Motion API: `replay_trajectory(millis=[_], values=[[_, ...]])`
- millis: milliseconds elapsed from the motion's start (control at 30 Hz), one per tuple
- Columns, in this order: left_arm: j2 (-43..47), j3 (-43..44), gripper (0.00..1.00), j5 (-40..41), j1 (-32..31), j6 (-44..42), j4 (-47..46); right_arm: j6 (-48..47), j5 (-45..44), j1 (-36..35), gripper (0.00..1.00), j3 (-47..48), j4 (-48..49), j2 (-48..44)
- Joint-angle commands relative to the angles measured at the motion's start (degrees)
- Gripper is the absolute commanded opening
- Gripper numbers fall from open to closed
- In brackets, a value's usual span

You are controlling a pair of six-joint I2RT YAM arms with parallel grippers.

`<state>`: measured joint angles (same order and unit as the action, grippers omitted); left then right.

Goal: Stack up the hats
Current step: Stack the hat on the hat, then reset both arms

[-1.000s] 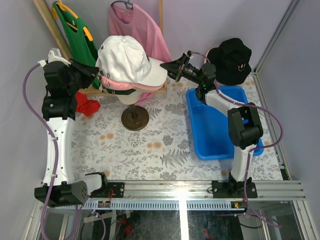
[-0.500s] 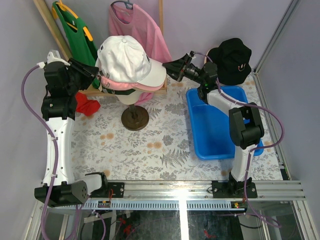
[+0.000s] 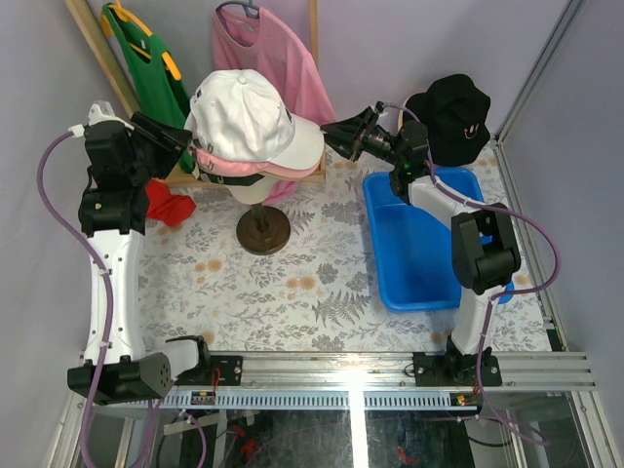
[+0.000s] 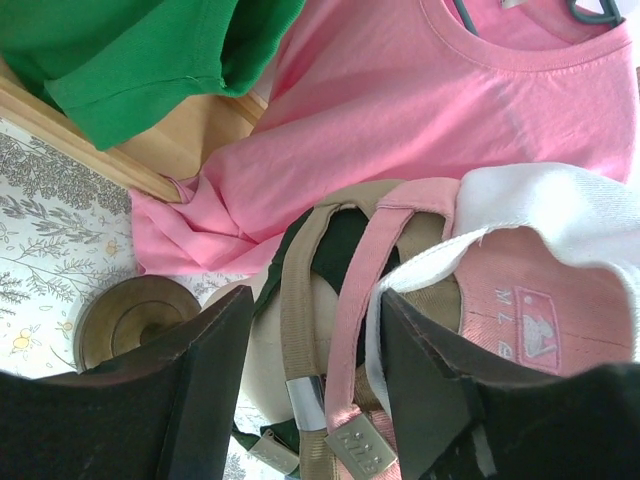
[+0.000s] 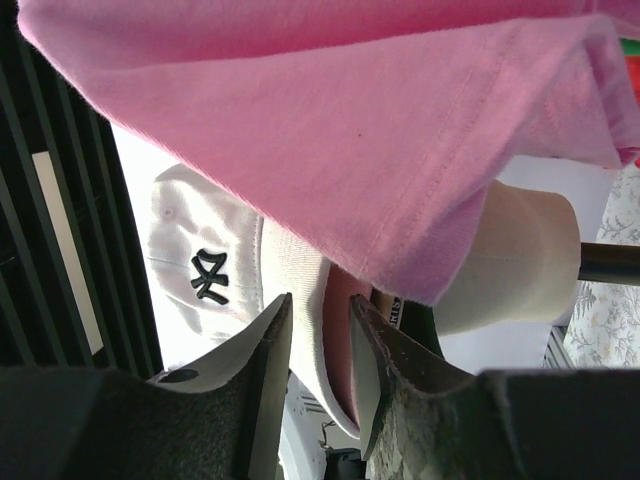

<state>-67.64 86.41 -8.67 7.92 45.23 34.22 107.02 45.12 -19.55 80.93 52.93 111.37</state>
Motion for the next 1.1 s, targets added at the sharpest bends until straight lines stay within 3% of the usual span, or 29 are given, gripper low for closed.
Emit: replay_trajectory(millis=[0, 500, 667, 767, 833, 900, 933, 967, 1033, 1067], values=[[1.7, 1.1, 0.52, 2.8, 0.5, 1.6, -0.2, -2.8, 2.2, -0.1, 0.37, -0.1, -2.1, -3.0], [4.7, 2.5, 0.58, 11.3, 0.6, 3.9, -3.0, -6.5, 1.9, 1.9, 0.38, -1.7, -6.9, -7.2], [7.0, 1.6, 0.59, 15.7, 0.5, 4.7, -4.4, -16.2, 1.5, 3.4, 0.38, -1.6, -18.4, -12.2], [8.4, 1.6, 0.62, 18.1, 0.5, 4.3, -4.9, -26.7, -0.6, 4.1, 0.39, -1.0, -31.0, -15.7], [9.6, 1.6, 0.64, 20.0, 0.6, 3.4, -5.3, -35.6, -3.8, 4.9, 0.46, -0.3, -41.4, -19.6], [10.4, 1.4, 0.64, 21.4, 0.5, 2.9, -5.8, -43.9, -8.6, 5.5, 0.60, 0.1, -51.7, -22.3], [10.7, 1.1, 0.64, 21.6, 0.6, 2.8, -6.1, -47.3, -10.9, 5.8, 0.85, -0.1, -55.9, -24.2], [11.1, 0.8, 0.65, 21.7, 0.6, 3.0, -6.7, -49.9, -13.4, 6.2, 0.99, -0.9, -58.9, -25.6], [11.6, -0.7, 0.69, 21.4, 0.5, 3.8, -8.1, -54.5, -18.4, 6.7, 1.00, -2.6, -63.4, -28.8], [11.8, -1.6, 0.81, 21.0, 0.5, 4.2, -9.1, -56.7, -20.8, 6.8, 1.00, -3.6, -65.4, -30.3]])
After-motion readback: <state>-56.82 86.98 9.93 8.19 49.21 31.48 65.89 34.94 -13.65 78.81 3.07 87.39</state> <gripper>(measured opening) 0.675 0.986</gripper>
